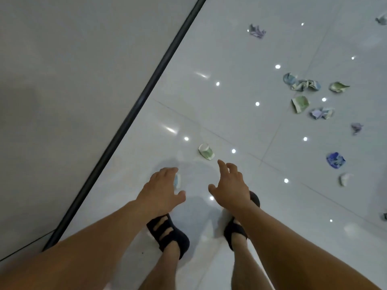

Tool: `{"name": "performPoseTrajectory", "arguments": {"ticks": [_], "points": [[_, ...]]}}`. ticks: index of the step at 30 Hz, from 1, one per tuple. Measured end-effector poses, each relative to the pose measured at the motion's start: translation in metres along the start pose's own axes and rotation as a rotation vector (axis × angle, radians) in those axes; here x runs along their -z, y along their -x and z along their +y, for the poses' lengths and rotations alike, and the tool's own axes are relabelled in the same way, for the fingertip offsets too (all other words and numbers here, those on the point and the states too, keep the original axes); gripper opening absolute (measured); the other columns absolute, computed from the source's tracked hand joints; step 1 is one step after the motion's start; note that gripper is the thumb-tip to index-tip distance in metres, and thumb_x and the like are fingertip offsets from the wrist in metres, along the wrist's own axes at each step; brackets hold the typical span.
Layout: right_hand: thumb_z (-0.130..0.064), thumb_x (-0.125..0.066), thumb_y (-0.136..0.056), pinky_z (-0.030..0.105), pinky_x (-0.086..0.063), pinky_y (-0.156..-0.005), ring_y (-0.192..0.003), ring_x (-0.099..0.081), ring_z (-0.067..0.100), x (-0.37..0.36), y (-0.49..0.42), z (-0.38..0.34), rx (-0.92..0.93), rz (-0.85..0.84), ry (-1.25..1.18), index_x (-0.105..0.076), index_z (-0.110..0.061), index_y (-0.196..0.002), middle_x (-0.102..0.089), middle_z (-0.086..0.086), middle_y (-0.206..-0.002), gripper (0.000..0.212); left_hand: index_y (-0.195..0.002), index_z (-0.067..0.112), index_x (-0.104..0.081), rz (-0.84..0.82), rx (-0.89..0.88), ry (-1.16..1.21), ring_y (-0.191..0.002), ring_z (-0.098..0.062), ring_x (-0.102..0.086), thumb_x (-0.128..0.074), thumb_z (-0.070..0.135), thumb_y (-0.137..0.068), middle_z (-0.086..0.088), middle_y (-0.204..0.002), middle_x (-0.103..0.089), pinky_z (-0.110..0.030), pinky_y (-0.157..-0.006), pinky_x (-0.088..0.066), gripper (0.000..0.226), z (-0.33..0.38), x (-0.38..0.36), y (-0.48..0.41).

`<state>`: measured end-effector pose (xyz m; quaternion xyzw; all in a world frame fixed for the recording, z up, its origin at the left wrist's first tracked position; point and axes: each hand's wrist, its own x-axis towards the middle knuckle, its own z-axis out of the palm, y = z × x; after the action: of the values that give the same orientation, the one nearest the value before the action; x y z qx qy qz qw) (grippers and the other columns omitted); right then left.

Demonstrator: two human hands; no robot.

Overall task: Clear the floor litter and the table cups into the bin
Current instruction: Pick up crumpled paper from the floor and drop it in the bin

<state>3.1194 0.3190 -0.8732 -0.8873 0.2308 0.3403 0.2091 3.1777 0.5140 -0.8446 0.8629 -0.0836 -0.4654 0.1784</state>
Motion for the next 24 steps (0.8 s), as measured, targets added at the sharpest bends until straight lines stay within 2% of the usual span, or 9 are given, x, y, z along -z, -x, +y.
{"name": "performPoseTrajectory", "arguments": {"ticks": [3, 6, 11, 13, 18, 20, 22, 24], "points": [[-0.041, -0.056, -0.090, 0.053, -0.045, -0.097, -0.134, -0.032, 0.029, -0.011, -0.048, 0.010, 0.035, -0.071, 0.097, -0.009, -0.027, -0.152, -0.019, 0.003, -0.154, 0.079, -0.151, 0.022, -0.016, 0.016, 0.054, 0.056, -0.139, -0.019, -0.024, -0.058, 0.048, -0.087, 0.002, -0.155, -0.021, -0.034, -0.112, -0.026, 0.080, 0.003, -0.008, -0.039], [-0.040, -0.057, -0.090, 0.043, -0.047, -0.092, -0.133, -0.032, 0.028, -0.026, -0.099, 0.020, 0.118, -0.074, 0.155, -0.011, -0.025, -0.152, -0.021, 0.004, -0.154, 0.079, -0.151, 0.022, -0.017, 0.078, 0.103, 0.111, -0.139, -0.021, -0.024, -0.057, 0.048, -0.088, 0.000, -0.155, -0.021, -0.035, -0.111, -0.027, 0.079, -0.001, -0.018, -0.078], [-0.044, -0.062, -0.088, 0.038, -0.044, -0.081, -0.128, -0.038, 0.029, -0.057, -0.181, 0.041, 0.200, -0.022, 0.188, -0.014, -0.024, -0.151, -0.029, 0.005, -0.148, 0.083, -0.149, 0.022, -0.022, 0.153, 0.209, 0.187, -0.139, -0.021, -0.026, -0.059, 0.047, -0.086, -0.001, -0.155, -0.023, -0.038, -0.111, -0.030, 0.078, -0.013, -0.053, -0.140], [-0.047, -0.063, -0.086, 0.037, -0.040, -0.078, -0.125, -0.040, 0.030, -0.072, -0.207, 0.048, 0.188, -0.008, 0.189, -0.014, -0.023, -0.151, -0.034, 0.007, -0.144, 0.085, -0.148, 0.022, -0.024, 0.173, 0.228, 0.222, -0.138, -0.021, -0.030, -0.059, 0.047, -0.085, -0.002, -0.154, -0.025, -0.038, -0.110, -0.032, 0.077, -0.021, -0.071, -0.157], [-0.054, -0.067, -0.082, 0.038, -0.039, -0.079, -0.119, -0.046, 0.032, -0.114, -0.250, 0.057, 0.198, 0.017, 0.207, -0.020, -0.018, -0.148, -0.042, 0.010, -0.136, 0.088, -0.148, 0.024, -0.025, 0.205, 0.226, 0.310, -0.133, -0.020, -0.036, -0.060, 0.048, -0.085, -0.001, -0.152, -0.028, -0.037, -0.107, -0.034, 0.076, -0.043, -0.116, -0.187], [-0.050, -0.066, -0.084, 0.037, -0.035, -0.073, -0.113, -0.048, 0.033, -0.130, -0.259, 0.057, 0.262, 0.059, 0.254, -0.026, -0.016, -0.146, -0.044, 0.011, -0.130, 0.081, -0.148, 0.024, -0.024, 0.218, 0.232, 0.347, -0.133, -0.020, -0.035, -0.059, 0.048, -0.086, 0.000, -0.152, -0.028, -0.037, -0.107, -0.034, 0.076, -0.053, -0.131, -0.191], [-0.038, -0.064, -0.086, 0.036, -0.033, -0.069, -0.108, -0.049, 0.035, -0.142, -0.263, 0.058, 0.321, 0.127, 0.260, -0.033, -0.013, -0.140, -0.046, 0.012, -0.124, 0.067, -0.148, 0.023, -0.024, 0.231, 0.237, 0.379, -0.134, -0.020, -0.035, -0.059, 0.048, -0.086, -0.001, -0.151, -0.029, -0.038, -0.108, -0.033, 0.075, -0.062, -0.143, -0.192], [-0.030, -0.065, -0.086, 0.037, -0.036, -0.070, -0.107, -0.050, 0.035, -0.148, -0.261, 0.056, 0.344, 0.114, 0.219, -0.037, -0.013, -0.138, -0.047, 0.012, -0.122, 0.061, -0.147, 0.023, -0.026, 0.252, 0.250, 0.413, -0.132, -0.021, -0.037, -0.059, 0.047, -0.086, -0.002, -0.150, -0.031, -0.037, -0.106, -0.034, 0.074, -0.069, -0.151, -0.189]]}}
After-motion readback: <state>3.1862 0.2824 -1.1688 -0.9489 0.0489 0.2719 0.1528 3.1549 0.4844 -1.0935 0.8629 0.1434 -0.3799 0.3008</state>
